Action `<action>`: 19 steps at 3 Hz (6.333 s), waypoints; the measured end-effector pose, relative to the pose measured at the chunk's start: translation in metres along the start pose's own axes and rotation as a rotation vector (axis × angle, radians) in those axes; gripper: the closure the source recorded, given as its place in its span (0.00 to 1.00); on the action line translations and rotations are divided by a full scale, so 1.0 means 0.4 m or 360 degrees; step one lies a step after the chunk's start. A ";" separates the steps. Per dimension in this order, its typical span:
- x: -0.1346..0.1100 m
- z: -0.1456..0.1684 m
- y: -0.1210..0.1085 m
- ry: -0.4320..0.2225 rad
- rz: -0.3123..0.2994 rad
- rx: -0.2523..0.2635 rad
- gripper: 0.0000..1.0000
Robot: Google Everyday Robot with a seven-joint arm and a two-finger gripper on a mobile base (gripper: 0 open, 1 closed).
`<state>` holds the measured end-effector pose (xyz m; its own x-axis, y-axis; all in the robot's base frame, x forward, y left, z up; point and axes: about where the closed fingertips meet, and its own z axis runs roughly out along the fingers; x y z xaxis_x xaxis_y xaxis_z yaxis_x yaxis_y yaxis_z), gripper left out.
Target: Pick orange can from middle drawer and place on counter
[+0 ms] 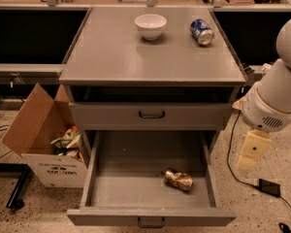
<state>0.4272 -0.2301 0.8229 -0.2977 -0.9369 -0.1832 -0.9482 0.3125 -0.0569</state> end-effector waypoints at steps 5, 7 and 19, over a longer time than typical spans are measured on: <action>-0.139 0.564 -0.004 -0.0249 -0.0222 -0.0132 0.00; -0.146 0.655 -0.004 -0.0296 -0.0245 -0.0195 0.00; 0.000 0.949 -0.174 -0.0478 -0.0242 0.0027 1.00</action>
Offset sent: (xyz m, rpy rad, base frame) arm 0.0431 0.0406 -0.1318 0.0740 0.0212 0.0683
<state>0.5352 -0.1921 0.4541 -0.1045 -0.8857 -0.4523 -0.9766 0.1773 -0.1216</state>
